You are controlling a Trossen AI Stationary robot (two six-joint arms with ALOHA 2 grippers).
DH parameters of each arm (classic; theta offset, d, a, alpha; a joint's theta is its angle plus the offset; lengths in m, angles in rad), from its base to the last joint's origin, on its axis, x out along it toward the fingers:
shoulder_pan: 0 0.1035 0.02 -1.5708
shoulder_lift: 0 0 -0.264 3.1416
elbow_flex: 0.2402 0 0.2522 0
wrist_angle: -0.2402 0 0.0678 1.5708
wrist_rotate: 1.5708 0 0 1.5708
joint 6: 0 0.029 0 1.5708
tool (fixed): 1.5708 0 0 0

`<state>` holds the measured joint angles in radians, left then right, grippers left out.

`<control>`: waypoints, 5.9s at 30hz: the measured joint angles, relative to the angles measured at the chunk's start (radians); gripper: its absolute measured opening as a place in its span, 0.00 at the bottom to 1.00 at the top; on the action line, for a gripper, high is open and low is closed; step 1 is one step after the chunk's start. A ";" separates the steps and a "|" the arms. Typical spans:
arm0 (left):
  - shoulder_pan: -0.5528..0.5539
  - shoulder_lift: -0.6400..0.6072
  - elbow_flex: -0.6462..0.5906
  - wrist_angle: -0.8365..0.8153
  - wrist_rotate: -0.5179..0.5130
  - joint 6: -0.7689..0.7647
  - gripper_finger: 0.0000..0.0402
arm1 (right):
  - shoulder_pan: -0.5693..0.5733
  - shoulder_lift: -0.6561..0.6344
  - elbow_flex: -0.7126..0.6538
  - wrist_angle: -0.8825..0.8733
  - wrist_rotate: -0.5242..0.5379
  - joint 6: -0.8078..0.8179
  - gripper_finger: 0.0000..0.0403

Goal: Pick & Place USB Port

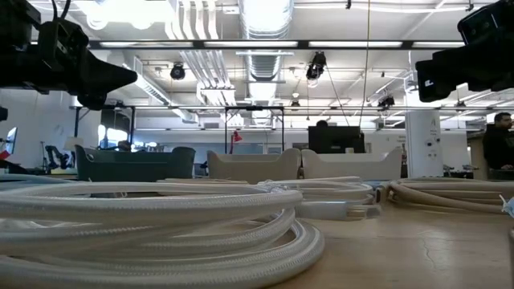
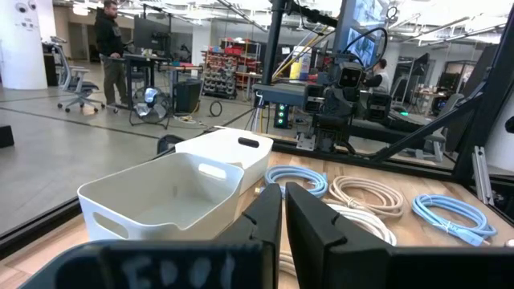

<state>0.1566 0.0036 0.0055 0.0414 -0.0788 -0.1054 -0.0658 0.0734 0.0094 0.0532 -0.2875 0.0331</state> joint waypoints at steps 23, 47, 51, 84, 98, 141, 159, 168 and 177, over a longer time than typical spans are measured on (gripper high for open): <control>0.000 0.000 0.000 0.000 0.000 0.000 0.06 | 0.000 0.000 0.000 0.000 0.000 0.000 0.31; 0.000 0.000 0.000 0.000 0.000 0.000 0.06 | 0.000 0.000 0.000 0.000 0.000 0.000 0.31; 0.000 0.000 0.000 0.000 0.000 0.000 0.06 | 0.000 0.000 0.000 0.000 0.000 0.000 0.31; 0.000 0.000 0.000 0.004 0.008 -0.152 0.06 | 0.000 0.000 0.000 0.175 0.034 -0.071 0.31; 0.000 0.021 0.000 0.215 -0.039 -0.079 0.25 | 0.000 0.075 0.000 0.215 0.394 -0.039 0.36; -0.001 0.436 0.236 0.239 0.006 -0.014 0.34 | 0.002 1.461 0.637 -0.221 0.430 0.657 0.40; -0.001 0.438 0.236 0.238 0.012 -0.028 0.34 | 0.014 1.480 0.771 -0.546 0.516 0.744 0.36; -0.002 0.441 0.236 0.237 0.012 -0.038 0.34 | 0.016 1.517 0.775 -0.527 0.515 0.739 0.37; -0.002 0.441 0.236 0.237 0.011 -0.046 0.34 | 0.026 1.483 0.776 -0.537 0.520 0.775 0.33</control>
<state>0.1547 0.4446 0.2413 0.2787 -0.0673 -0.1513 -0.0396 1.5561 0.7853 -0.4837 0.2320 0.8081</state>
